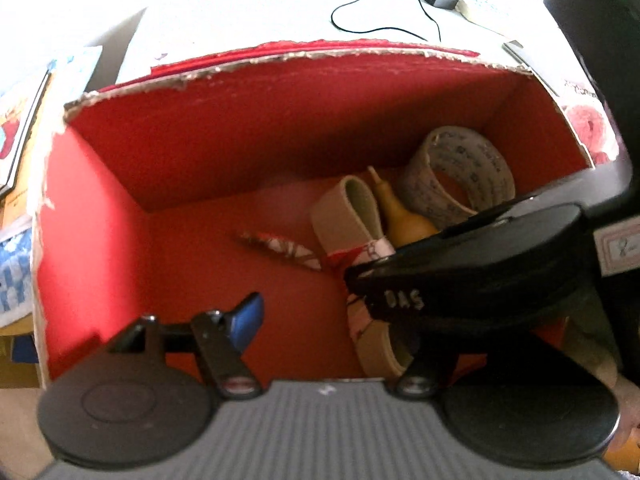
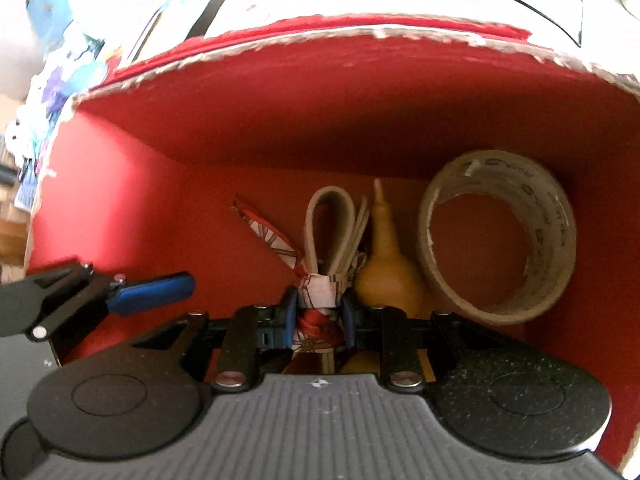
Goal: Organize objects
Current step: 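Lower the sandal into the red box and open the right tool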
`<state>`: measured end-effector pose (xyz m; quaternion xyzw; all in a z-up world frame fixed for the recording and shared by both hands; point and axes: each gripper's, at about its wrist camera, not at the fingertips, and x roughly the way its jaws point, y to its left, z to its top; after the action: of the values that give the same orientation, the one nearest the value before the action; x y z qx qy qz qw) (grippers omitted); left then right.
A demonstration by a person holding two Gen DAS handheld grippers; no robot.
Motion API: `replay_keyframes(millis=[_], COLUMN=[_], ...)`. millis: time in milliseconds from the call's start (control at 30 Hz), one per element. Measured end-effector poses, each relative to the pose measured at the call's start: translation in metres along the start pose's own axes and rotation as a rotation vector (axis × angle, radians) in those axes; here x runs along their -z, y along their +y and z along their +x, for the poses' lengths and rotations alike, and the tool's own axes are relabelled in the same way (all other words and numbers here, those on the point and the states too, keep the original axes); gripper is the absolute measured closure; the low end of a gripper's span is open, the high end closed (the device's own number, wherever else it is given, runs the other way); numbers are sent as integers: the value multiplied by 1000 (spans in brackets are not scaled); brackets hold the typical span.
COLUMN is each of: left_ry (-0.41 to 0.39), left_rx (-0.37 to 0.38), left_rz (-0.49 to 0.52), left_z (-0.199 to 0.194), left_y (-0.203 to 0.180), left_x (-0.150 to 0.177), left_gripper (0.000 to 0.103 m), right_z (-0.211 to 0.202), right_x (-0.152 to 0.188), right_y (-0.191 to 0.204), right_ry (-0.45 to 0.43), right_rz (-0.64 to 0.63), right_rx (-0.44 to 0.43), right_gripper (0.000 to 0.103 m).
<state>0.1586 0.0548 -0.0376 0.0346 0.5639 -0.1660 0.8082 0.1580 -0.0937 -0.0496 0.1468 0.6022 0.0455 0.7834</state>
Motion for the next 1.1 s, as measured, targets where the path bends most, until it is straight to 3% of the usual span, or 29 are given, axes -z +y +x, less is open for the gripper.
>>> replay_keyframes(millis=[167,500,667,900,1100], left_ry=[-2,-18,-27,-37,-82], left_rx=[-16,-44,-76,-126,-203], left_rz=[19,38,61,88,89], left_z=[2,0,1,1,-10], left_y=[-2,-5,-10,-17,-22], left_x=[1,3,3,3,6], left_gripper=[30,26,22,20,22], right_z=[0,-18,-25,-46,-66], right_x=[0,10,9,19,35], right_y=[-4,-18,-18,-16,-21], right_ry=[11,-90,-148,-255,-331], right_rz=[23,84,97,98,103], right_rx=[-25,-69,-62,21,-5], right_gripper=[77,77,78,76,76])
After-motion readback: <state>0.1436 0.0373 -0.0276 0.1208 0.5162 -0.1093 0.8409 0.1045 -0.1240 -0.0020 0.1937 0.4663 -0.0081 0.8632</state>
